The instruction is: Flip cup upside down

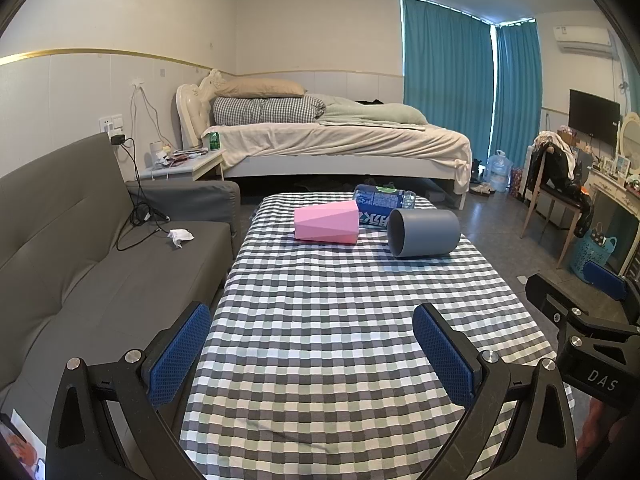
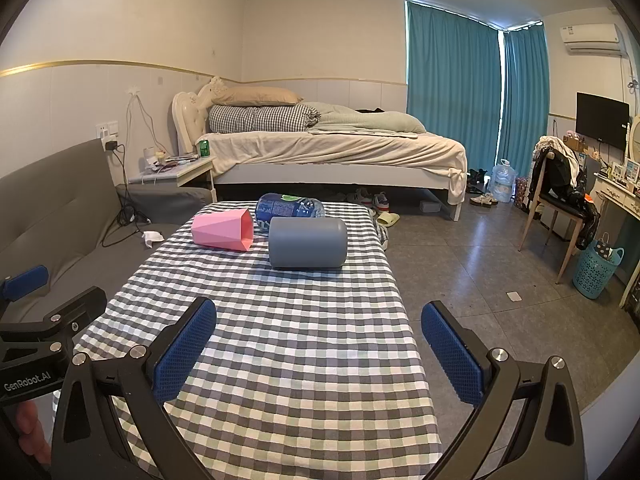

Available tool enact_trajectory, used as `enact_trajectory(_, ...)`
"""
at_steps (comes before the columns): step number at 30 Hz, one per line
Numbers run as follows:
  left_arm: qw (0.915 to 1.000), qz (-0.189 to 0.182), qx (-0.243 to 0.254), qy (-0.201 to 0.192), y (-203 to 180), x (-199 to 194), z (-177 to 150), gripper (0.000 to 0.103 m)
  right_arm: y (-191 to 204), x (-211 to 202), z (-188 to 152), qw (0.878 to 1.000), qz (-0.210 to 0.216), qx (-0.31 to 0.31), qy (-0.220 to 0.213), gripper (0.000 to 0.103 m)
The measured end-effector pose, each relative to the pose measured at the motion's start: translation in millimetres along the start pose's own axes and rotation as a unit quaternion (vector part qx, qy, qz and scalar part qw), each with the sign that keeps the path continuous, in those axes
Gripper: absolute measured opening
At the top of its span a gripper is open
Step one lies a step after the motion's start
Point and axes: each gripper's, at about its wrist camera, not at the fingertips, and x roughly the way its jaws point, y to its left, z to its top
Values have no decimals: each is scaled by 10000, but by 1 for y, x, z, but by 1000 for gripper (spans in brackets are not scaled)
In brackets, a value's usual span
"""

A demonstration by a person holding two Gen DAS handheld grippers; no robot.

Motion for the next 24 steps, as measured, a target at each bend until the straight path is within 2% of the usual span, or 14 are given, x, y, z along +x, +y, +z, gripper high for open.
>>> enact_trajectory(24, 10000, 4, 4, 5, 4, 0, -1, 103, 1, 0, -1, 10000, 2, -4, -8, 103)
